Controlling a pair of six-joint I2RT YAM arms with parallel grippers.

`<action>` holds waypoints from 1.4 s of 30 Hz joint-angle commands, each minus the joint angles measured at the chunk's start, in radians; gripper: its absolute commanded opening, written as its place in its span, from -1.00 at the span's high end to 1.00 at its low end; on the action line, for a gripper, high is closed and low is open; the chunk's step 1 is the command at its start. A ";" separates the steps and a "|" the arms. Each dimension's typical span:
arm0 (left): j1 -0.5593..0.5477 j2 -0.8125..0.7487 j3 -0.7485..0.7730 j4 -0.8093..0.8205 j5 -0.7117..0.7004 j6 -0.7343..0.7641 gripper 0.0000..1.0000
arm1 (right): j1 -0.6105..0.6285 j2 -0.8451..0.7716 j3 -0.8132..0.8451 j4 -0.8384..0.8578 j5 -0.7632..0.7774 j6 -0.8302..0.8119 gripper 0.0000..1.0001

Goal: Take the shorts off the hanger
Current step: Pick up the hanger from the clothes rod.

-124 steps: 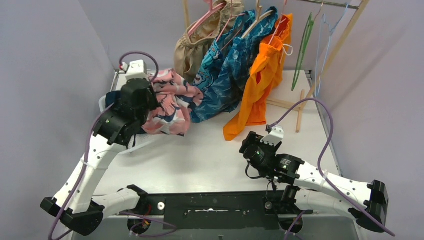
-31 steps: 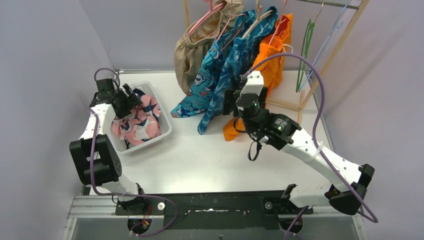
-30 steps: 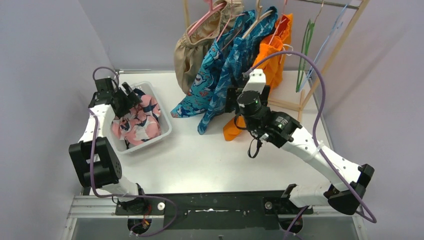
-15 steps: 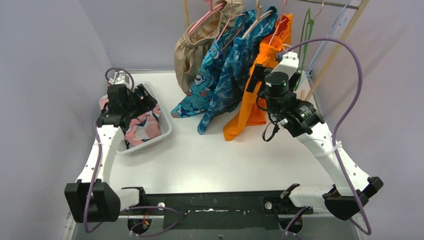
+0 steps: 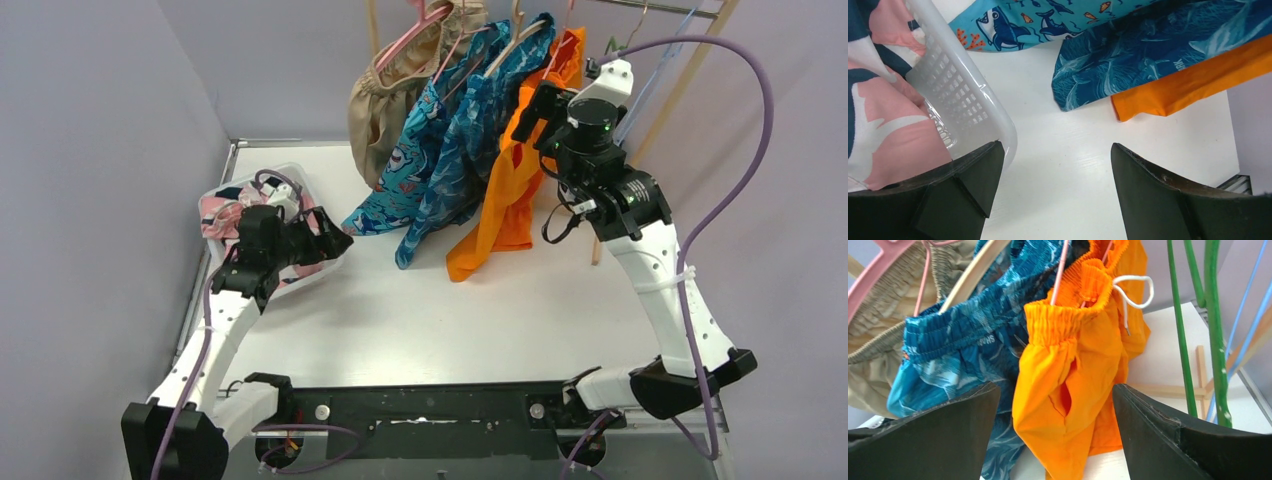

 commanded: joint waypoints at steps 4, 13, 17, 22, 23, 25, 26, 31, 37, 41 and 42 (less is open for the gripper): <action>-0.009 -0.089 -0.036 0.088 0.027 0.093 -0.58 | -0.045 0.097 0.137 -0.020 -0.080 0.055 -0.67; -0.021 -0.122 -0.099 0.108 -0.017 0.080 -0.58 | -0.139 0.242 0.253 -0.080 -0.119 0.097 -0.54; -0.024 -0.129 -0.097 0.110 -0.035 0.086 -0.58 | -0.163 0.300 0.330 -0.102 -0.172 0.080 -0.46; -0.025 -0.122 -0.101 0.121 -0.047 0.087 -0.58 | -0.158 0.330 0.355 -0.131 -0.161 0.072 -0.49; -0.025 -0.116 -0.103 0.126 -0.047 0.087 -0.58 | -0.157 0.331 0.353 -0.130 -0.154 0.066 -0.49; -0.025 -0.111 -0.102 0.133 -0.044 0.085 -0.58 | -0.144 0.339 0.355 -0.130 -0.107 0.045 -0.49; -0.025 -0.112 -0.103 0.134 -0.044 0.085 -0.58 | -0.139 0.345 0.360 -0.129 -0.087 0.031 -0.49; -0.025 -0.114 -0.106 0.138 -0.044 0.085 -0.58 | -0.060 0.419 0.466 -0.190 0.074 -0.047 -0.59; -0.024 -0.112 -0.113 0.149 -0.036 0.084 -0.58 | -0.062 0.438 0.476 -0.193 0.082 -0.014 -0.62; -0.023 -0.112 -0.116 0.152 -0.035 0.082 -0.58 | -0.073 0.442 0.471 -0.188 0.064 0.001 -0.55; -0.024 -0.112 -0.116 0.152 -0.036 0.082 -0.58 | -0.072 0.441 0.466 -0.187 0.067 0.005 -0.52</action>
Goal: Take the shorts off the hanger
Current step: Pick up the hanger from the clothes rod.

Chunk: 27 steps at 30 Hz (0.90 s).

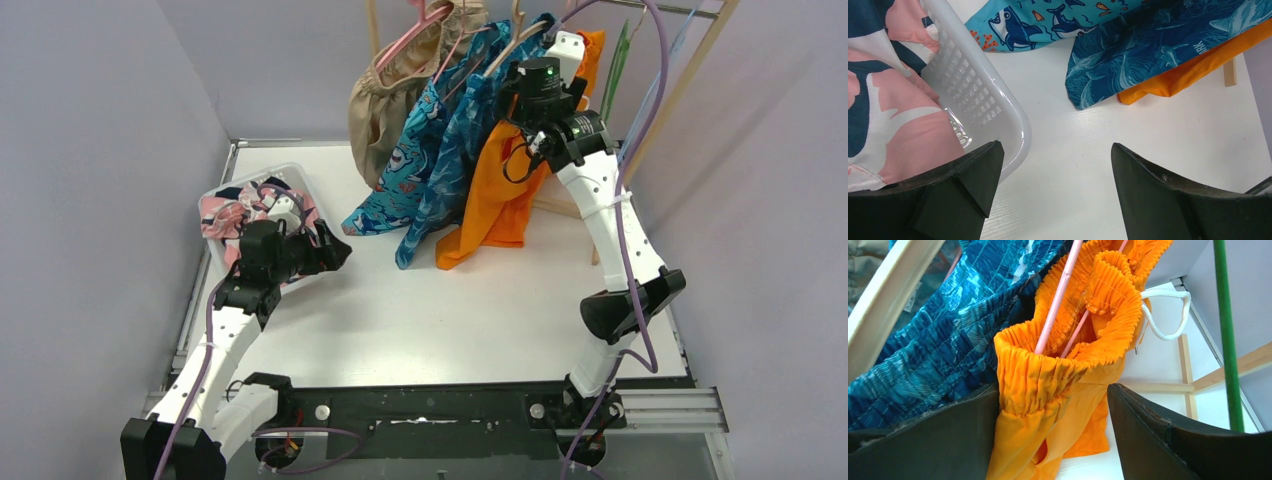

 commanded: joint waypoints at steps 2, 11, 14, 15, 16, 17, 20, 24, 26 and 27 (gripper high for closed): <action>-0.002 -0.007 0.007 0.069 0.007 0.008 -0.58 | -0.012 -0.021 0.007 0.024 0.074 0.010 -0.43; -0.002 -0.009 0.004 0.070 0.005 0.007 -0.58 | -0.059 -0.028 -0.010 0.116 0.042 -0.050 -0.30; -0.002 -0.009 0.003 0.072 0.004 0.006 -0.58 | -0.066 -0.019 -0.006 0.125 0.001 -0.059 -0.24; -0.002 -0.008 0.003 0.072 0.005 0.006 -0.58 | -0.065 -0.014 -0.002 0.122 -0.008 -0.064 -0.22; -0.002 -0.007 0.003 0.072 0.007 0.005 -0.58 | -0.066 -0.006 0.002 0.116 -0.014 -0.067 -0.20; -0.001 -0.008 0.003 0.073 0.008 0.005 -0.58 | -0.065 0.000 0.003 0.113 -0.014 -0.070 -0.18; -0.002 -0.009 0.001 0.073 0.007 0.004 -0.58 | -0.066 0.004 0.003 0.108 -0.010 -0.077 0.16; -0.002 -0.008 0.000 0.073 0.007 0.003 -0.58 | -0.066 -0.010 -0.003 0.122 0.007 -0.102 0.53; -0.002 -0.007 0.000 0.075 0.008 0.001 -0.58 | -0.065 -0.017 -0.002 0.130 0.022 -0.121 0.66; -0.002 -0.007 0.000 0.075 0.009 0.001 -0.58 | -0.064 -0.021 -0.002 0.134 0.027 -0.128 0.74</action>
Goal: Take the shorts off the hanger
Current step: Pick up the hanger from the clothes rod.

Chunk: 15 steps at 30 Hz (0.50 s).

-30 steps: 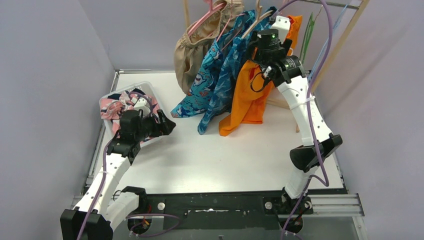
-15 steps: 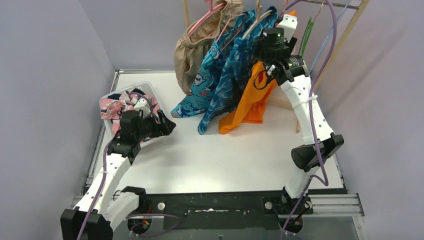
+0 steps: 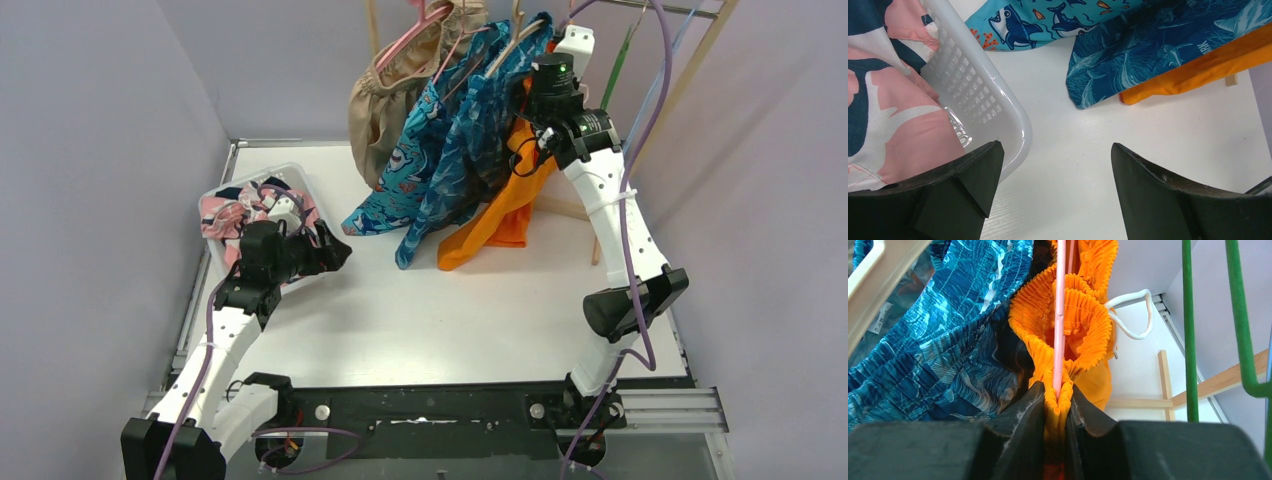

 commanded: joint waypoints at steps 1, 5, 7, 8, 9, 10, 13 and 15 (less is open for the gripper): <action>-0.002 -0.005 0.006 0.074 0.010 0.001 -0.58 | 0.001 -0.023 0.022 0.066 0.035 -0.052 0.83; -0.002 -0.001 0.006 0.072 0.013 0.000 -0.58 | 0.013 -0.033 0.008 0.080 0.066 -0.065 0.99; -0.002 -0.004 0.006 0.074 0.012 0.000 -0.58 | 0.035 -0.055 -0.050 0.136 0.118 -0.099 1.00; -0.002 -0.004 0.005 0.075 0.013 0.000 -0.58 | 0.045 -0.071 -0.092 0.185 0.143 -0.123 1.00; -0.002 -0.003 0.004 0.075 0.014 -0.001 -0.58 | 0.051 -0.086 -0.132 0.245 0.157 -0.149 1.00; -0.002 -0.003 0.004 0.076 0.015 -0.002 -0.58 | 0.056 -0.100 -0.159 0.296 0.168 -0.169 1.00; -0.002 0.000 0.004 0.077 0.019 -0.002 -0.58 | 0.063 -0.120 -0.225 0.406 0.233 -0.219 1.00; -0.001 0.001 0.004 0.076 0.016 -0.002 -0.58 | 0.064 -0.134 -0.258 0.480 0.257 -0.258 1.00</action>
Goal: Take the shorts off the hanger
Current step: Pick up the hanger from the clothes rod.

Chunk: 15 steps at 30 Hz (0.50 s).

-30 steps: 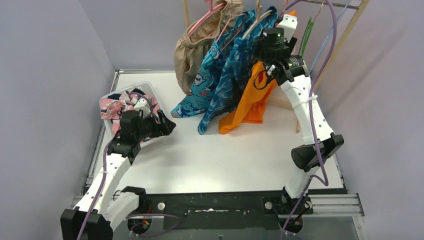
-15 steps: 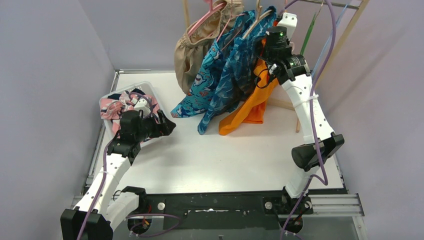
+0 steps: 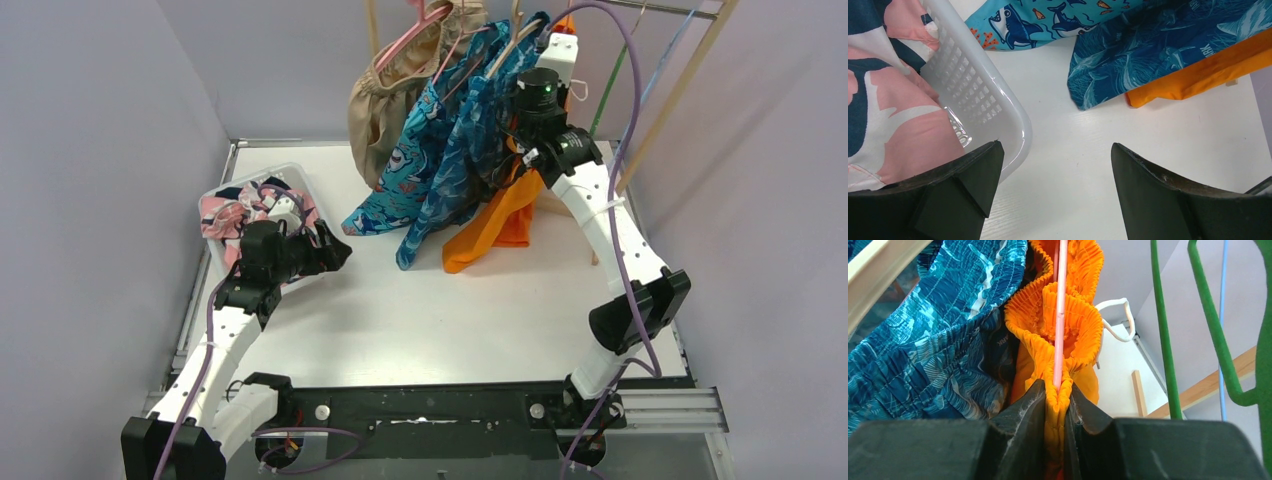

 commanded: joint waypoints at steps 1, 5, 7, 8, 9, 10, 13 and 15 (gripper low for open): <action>-0.002 -0.001 0.004 0.074 0.014 -0.002 -0.58 | 0.010 -0.071 -0.058 0.254 0.110 -0.125 1.00; -0.002 0.005 0.005 0.074 0.017 -0.002 -0.58 | 0.020 -0.097 -0.101 0.348 0.117 -0.178 1.00; -0.002 0.005 0.004 0.076 0.018 -0.002 -0.58 | 0.026 -0.111 -0.125 0.378 0.125 -0.201 1.00; -0.002 0.007 0.004 0.077 0.019 -0.001 -0.58 | 0.031 -0.119 -0.141 0.396 0.130 -0.210 1.00; -0.002 0.007 0.004 0.077 0.019 -0.002 -0.58 | 0.036 -0.128 -0.162 0.423 0.139 -0.219 1.00; -0.002 0.008 0.004 0.077 0.019 -0.002 -0.58 | 0.043 -0.140 -0.187 0.456 0.146 -0.234 1.00; -0.002 0.010 0.004 0.077 0.020 -0.003 -0.58 | 0.064 -0.159 -0.240 0.553 0.170 -0.289 1.00; -0.002 0.012 0.004 0.077 0.022 -0.003 -0.58 | 0.066 -0.155 -0.241 0.573 0.175 -0.302 1.00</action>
